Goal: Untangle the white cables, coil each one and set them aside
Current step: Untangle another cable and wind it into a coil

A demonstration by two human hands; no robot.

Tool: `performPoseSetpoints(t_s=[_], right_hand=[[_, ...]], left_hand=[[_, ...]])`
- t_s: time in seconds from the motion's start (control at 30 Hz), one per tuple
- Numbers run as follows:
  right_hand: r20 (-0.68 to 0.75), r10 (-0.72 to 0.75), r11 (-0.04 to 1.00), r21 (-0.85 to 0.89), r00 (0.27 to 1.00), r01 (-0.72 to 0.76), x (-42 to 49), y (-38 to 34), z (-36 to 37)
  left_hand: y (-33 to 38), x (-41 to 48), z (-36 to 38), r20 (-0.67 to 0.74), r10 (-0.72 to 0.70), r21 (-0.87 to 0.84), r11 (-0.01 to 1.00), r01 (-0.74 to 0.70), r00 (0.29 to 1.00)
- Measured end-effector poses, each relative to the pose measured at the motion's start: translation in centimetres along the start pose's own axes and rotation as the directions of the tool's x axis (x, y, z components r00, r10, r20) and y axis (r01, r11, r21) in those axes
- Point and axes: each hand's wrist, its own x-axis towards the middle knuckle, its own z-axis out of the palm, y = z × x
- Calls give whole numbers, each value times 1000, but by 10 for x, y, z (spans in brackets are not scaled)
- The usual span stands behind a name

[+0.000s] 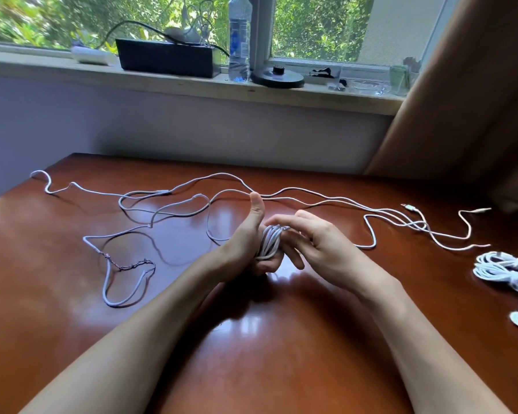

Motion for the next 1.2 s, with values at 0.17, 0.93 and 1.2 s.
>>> performPoseSetpoints(t_s=[0.17,0.93,1.2], right_hand=[[-105,-10,996,-87,994,1,2,4,2],[-361,239,960,-51,901,-275,5,20,13],[-413,364,931,142,835,-336,7,13,10]], left_hand=[[2,3,-2,-113,-48,-179,983,27,992],[-10,11,3,-381,267,-2,957,-290,885],[-15,14,1,-498,409,379,896,-232,765]])
